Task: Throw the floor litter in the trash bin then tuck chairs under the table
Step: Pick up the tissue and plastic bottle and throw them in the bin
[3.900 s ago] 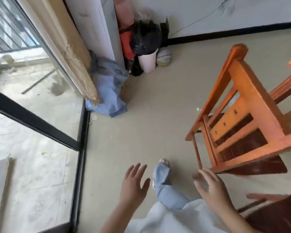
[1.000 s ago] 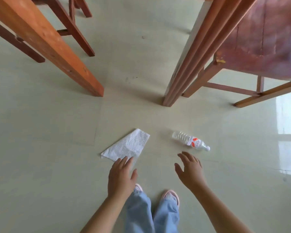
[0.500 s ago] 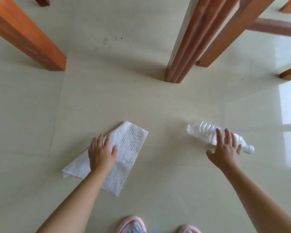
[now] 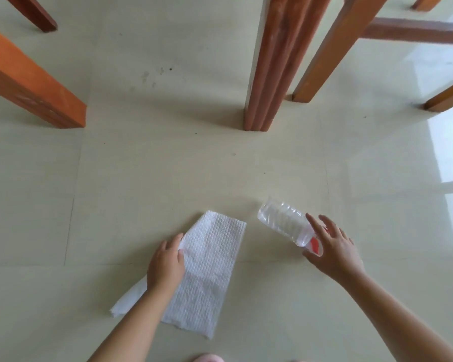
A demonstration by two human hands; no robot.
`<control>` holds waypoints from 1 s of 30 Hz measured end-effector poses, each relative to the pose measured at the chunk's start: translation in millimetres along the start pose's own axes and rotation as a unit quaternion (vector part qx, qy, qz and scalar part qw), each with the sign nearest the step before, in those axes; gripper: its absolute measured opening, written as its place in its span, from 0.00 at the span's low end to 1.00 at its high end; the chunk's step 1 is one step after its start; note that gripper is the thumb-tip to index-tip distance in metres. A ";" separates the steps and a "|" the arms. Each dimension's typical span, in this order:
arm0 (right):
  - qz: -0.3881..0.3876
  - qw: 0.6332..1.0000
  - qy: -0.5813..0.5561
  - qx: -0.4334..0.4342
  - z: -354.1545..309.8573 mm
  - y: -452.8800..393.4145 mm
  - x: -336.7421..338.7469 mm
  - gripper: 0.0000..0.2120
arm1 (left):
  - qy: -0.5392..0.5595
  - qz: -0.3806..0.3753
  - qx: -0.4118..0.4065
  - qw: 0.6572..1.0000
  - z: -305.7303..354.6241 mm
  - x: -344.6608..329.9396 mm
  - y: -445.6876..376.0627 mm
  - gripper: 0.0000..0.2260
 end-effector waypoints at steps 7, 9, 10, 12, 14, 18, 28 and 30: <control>0.001 0.981 -0.166 -0.099 5.4 28.8 6.4 0.38 | 0.108 0.007 0.001 0.994 38.8 15.4 16.4 0.15; 0.011 0.969 -0.220 -0.115 0.0 38.2 21.9 0.37 | 0.126 0.000 0.011 0.992 54.7 27.2 21.4 0.16; 0.017 0.962 -0.244 -0.122 -3.0 44.8 31.7 0.37 | 0.122 -0.009 0.006 0.992 63.8 34.4 24.9 0.17; 0.034 0.951 -0.280 -0.126 -8.9 59.7 56.2 0.36 | 0.104 -0.029 -0.016 0.994 85.0 54.3 35.2 0.18; 0.029 0.945 -0.292 -0.142 -17.5 82.1 86.0 0.37 | 0.080 -0.041 -0.035 0.995 109.3 83.4 52.4 0.15; 0.043 0.930 -0.317 -0.180 -46.1 153.5 168.5 0.36 | 0.031 -0.049 -0.080 0.995 166.7 159.9 108.6 0.16; 0.104 0.889 -0.338 -0.290 -119.8 349.0 426.5 0.34 | -0.096 -0.127 -0.185 0.970 301.4 359.9 300.8 0.14; 0.128 0.879 -0.350 -0.297 -129.6 381.8 467.5 0.35 | -0.067 -0.115 -0.216 0.967 325.0 392.8 334.0 0.10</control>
Point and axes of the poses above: each hand's wrist, its own y-axis away from the middle knuckle, its own x-axis out of the back of the hand, z = x × y, the point moved 7 cm from there along -y, towards the middle knuckle, and after that the axes turned 1 degree about z, right-handed, at the moved point
